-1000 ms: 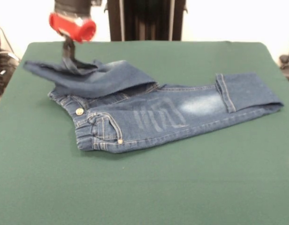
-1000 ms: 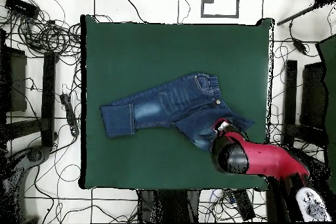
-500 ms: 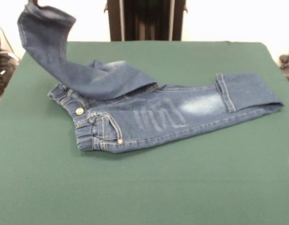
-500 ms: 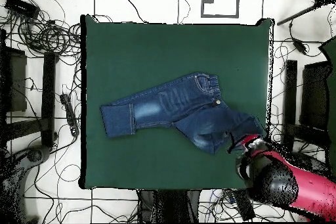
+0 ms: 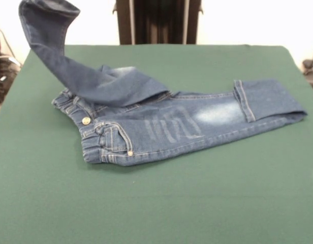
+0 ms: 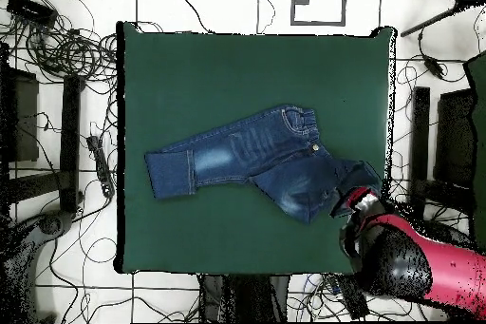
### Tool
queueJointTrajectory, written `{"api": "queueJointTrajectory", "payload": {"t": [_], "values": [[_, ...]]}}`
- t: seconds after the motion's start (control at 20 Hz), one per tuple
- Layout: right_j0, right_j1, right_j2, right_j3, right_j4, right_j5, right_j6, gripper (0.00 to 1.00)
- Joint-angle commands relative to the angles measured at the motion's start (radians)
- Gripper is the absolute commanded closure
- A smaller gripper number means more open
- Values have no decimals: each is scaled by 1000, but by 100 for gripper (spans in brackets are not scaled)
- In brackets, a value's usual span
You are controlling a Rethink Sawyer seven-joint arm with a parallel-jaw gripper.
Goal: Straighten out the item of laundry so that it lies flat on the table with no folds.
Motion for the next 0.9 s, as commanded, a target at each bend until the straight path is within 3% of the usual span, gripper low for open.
{"api": "queueJointTrajectory", "payload": {"t": [0.05,0.35,0.6,0.8,0.9], "values": [[-63,-34,355,137,-32,89,-591,100],[-168,-112,494,186,54,143,-695,100],[-214,-114,564,147,-19,145,-843,100],[-279,-149,709,146,-18,132,-1021,100],[-280,-158,733,158,-36,121,-1036,100]]}}
